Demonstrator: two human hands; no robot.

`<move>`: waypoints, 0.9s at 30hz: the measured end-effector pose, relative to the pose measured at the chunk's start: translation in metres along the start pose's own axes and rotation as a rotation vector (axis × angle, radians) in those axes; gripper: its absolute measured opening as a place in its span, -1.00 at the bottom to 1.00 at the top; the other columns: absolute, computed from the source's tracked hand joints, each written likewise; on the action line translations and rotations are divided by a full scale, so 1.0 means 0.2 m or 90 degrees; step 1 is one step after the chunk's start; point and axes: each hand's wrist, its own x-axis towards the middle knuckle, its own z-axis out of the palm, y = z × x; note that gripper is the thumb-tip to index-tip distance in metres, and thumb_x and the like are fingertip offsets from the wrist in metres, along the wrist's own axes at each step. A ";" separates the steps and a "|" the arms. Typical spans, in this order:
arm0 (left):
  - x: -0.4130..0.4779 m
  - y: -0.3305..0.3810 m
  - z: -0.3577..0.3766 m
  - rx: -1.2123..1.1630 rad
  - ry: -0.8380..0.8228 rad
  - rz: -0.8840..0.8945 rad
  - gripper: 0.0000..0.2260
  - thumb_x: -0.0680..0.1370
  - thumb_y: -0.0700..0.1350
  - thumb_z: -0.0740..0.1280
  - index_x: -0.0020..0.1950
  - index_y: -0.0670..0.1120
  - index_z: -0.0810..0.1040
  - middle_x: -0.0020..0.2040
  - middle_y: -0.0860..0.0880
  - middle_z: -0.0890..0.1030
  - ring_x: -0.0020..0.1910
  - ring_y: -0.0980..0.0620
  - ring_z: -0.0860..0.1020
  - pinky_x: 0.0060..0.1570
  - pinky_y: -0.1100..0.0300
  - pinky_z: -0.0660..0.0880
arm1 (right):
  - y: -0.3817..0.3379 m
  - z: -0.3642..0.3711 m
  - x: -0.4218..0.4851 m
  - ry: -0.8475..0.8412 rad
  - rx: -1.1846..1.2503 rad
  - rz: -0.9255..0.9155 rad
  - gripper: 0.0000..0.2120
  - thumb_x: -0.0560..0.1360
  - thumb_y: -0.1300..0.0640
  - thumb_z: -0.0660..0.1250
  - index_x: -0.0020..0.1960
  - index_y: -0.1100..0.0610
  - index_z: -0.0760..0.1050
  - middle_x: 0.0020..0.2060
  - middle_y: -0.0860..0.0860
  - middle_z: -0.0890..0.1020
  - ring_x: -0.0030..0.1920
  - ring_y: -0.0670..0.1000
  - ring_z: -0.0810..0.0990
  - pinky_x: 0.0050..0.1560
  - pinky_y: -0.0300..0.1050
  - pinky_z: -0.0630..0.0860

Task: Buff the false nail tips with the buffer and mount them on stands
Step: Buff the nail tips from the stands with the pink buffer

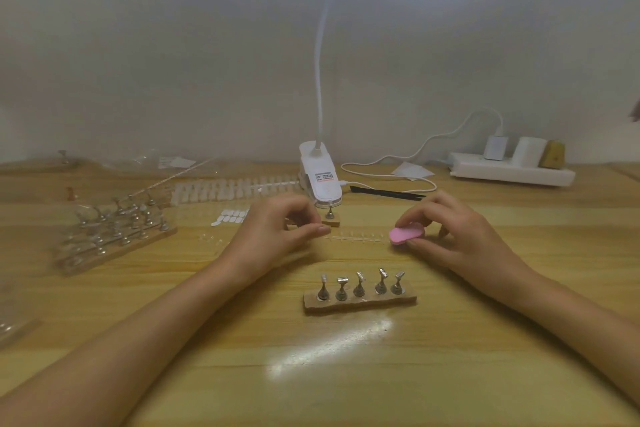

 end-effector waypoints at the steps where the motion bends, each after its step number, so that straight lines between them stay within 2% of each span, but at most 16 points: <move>1: 0.00 0.02 0.00 -0.029 0.006 -0.014 -0.87 0.44 -0.04 0.49 -0.21 -0.08 0.62 -0.27 0.16 0.63 -0.26 0.29 0.53 -0.22 0.48 0.38 | -0.02 0.00 0.00 0.004 0.026 -0.007 -0.82 0.47 0.06 0.43 0.07 0.02 0.62 0.00 -0.11 0.54 0.01 -0.10 0.55 -0.07 -0.31 0.45; 4: 0.02 0.09 0.00 -0.135 -0.011 -0.074 -0.77 0.35 0.09 0.45 -0.19 -0.07 0.63 -0.27 0.19 0.65 -0.28 0.30 0.55 -0.25 0.48 0.41 | -0.06 0.01 0.01 -0.007 0.115 -0.008 -0.81 0.49 0.22 0.45 0.08 0.03 0.63 0.01 -0.07 0.57 0.03 -0.07 0.60 -0.01 -0.28 0.54; 6: 0.03 0.13 0.00 -0.176 -0.031 -0.089 -0.78 0.37 0.05 0.48 -0.18 -0.10 0.65 -0.29 0.12 0.66 -0.33 0.28 0.54 -0.31 0.47 0.40 | -0.10 0.04 0.01 -0.039 0.238 0.033 -0.83 0.49 0.25 0.44 0.06 0.07 0.62 0.00 -0.04 0.63 0.03 -0.06 0.66 0.00 -0.21 0.61; 9: 0.01 0.16 0.01 -0.163 -0.045 -0.097 -0.87 0.44 -0.07 0.50 -0.20 -0.12 0.66 -0.26 0.05 0.68 -0.36 0.23 0.54 -0.36 0.42 0.42 | -0.15 0.08 0.01 -0.081 0.387 0.086 -0.85 0.49 0.23 0.41 0.05 0.15 0.60 -0.04 -0.02 0.70 -0.04 0.00 0.72 -0.11 -0.19 0.60; 13: -0.08 0.15 0.02 -0.199 -0.061 -0.139 -0.85 0.49 -0.07 0.45 -0.21 -0.10 0.59 -0.33 0.14 0.63 -0.42 0.20 0.55 -0.43 0.37 0.39 | -0.18 0.09 -0.01 -0.095 0.428 0.161 -0.88 0.56 0.15 0.36 0.09 0.10 0.55 -0.02 -0.06 0.71 -0.10 0.08 0.73 -0.25 -0.19 0.59; 16: -0.14 0.14 0.04 -0.186 -0.099 -0.116 -0.87 0.51 -0.10 0.44 -0.18 -0.11 0.57 -0.37 0.06 0.63 -0.47 0.19 0.54 -0.44 0.33 0.43 | -0.20 0.09 -0.02 -0.106 0.480 0.206 -0.88 0.58 0.15 0.33 0.11 0.13 0.52 -0.01 -0.01 0.71 -0.15 0.15 0.74 -0.31 -0.18 0.60; 20: -0.18 0.12 0.03 -0.149 -0.137 -0.080 -0.90 0.49 -0.12 0.46 -0.19 -0.08 0.59 -0.30 0.02 0.67 -0.35 0.16 0.61 -0.33 0.33 0.48 | -0.23 0.09 -0.03 -0.126 0.482 0.189 -0.82 0.50 0.11 0.38 0.08 0.12 0.54 0.01 -0.02 0.71 -0.10 0.07 0.74 -0.27 -0.26 0.57; 23: -0.18 0.11 0.01 -0.145 -0.151 -0.078 -0.90 0.45 -0.09 0.47 -0.21 -0.05 0.59 -0.29 0.06 0.68 -0.32 0.16 0.63 -0.28 0.36 0.48 | -0.23 0.09 -0.03 -0.135 0.444 0.183 -0.86 0.52 0.19 0.40 0.08 0.10 0.60 -0.02 -0.06 0.72 -0.08 -0.01 0.73 -0.25 -0.28 0.55; 27: -0.17 0.12 0.01 -0.210 -0.129 -0.120 -0.82 0.40 0.04 0.44 -0.21 -0.06 0.59 -0.34 0.01 0.66 -0.44 0.14 0.54 -0.40 0.33 0.44 | -0.24 0.09 -0.03 -0.142 0.449 0.180 -0.83 0.51 0.23 0.42 0.09 0.10 0.64 -0.07 -0.02 0.74 -0.11 -0.02 0.73 -0.24 -0.30 0.55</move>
